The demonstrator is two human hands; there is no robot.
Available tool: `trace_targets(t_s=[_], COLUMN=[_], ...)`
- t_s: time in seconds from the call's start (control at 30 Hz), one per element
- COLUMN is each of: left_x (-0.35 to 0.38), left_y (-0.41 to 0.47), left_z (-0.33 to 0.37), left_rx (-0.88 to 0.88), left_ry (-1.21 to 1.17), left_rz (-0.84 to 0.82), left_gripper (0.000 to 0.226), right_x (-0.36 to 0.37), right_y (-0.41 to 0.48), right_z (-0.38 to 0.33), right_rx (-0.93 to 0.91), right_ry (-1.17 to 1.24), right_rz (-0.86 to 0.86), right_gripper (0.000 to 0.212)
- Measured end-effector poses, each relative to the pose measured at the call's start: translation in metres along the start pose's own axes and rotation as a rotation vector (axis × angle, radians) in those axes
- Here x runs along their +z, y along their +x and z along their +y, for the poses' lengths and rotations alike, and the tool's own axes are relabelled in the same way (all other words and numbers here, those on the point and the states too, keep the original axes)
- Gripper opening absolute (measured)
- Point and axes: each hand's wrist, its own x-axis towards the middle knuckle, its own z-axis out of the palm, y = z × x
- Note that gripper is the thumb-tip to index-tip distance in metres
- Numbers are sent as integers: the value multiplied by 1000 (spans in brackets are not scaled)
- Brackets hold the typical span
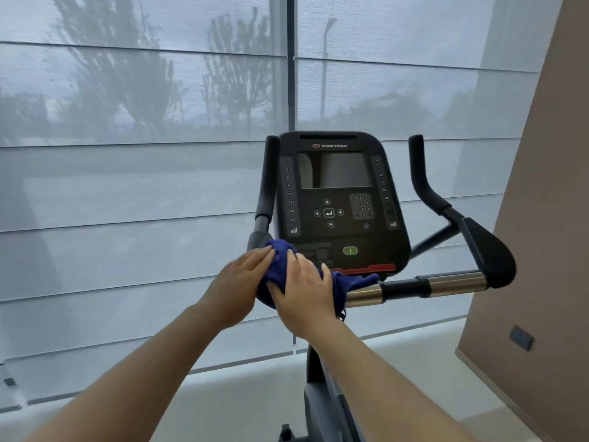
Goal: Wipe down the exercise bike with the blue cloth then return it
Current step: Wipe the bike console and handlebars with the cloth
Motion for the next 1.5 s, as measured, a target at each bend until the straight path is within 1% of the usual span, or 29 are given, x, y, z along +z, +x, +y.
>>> trace_targets(t_s=[0.07,0.13,0.23,0.3,0.4,0.5,0.57,0.67,0.73,0.83,0.93,1.03,1.1,1.17,1.27,1.33,1.4,1.47,1.5], left_x=[11,15,14,15,16,17,16,12,11,17,21,23,24,24,23,20,14,3,-3], left_y=[4,14,28,29,19,4,-5,-11,-12,-6,5,19,31,44,64,84,108,133,145], left_z=[-16,-26,-34,-34,-36,-44,-52,-61,-63,-64,-70,-81,-89,-97,-115,-125,-134,-142,-146], left_rx=[-15,-17,-19,4,70,112,114,112,93,94,105,112,111,112,144,161,141,118,124], left_ry=[-102,-140,-196,-245,-299,-338,-383,-412,-446,-482,-547,-521,-514,-497,-432,-401,-371,-406,-399], left_rz=[-85,-107,-82,-53,37,81,91,126,145,102,37,-5,-12,9,98,177,204,236,280], left_gripper=[64,58,54,53,47,44,41,35,39,51,51,51,48,46,53,59,64,64,66], right_x=[0,-2,-4,-4,0,8,16,23,26,26,27,28,28,25,19,16,13,7,3], right_y=[13,28,41,37,23,2,-9,-11,-5,11,30,49,61,74,100,123,149,177,192], right_z=[-1,-5,-12,-15,-23,-38,-48,-56,-59,-61,-60,-58,-55,-52,-43,-39,-35,-32,-31], right_rx=[31,90,188,238,314,350,322,274,247,219,193,185,182,164,92,60,35,-7,-35], right_ry=[-35,-30,0,-28,-155,-169,-153,-179,-220,-203,-203,-163,-124,-62,28,30,26,10,-3], right_rz=[-2,-33,-71,-74,-34,26,35,54,75,82,92,114,127,142,157,171,202,269,315], right_gripper=[60,55,51,52,53,58,63,63,63,61,56,53,52,51,51,52,53,54,55])
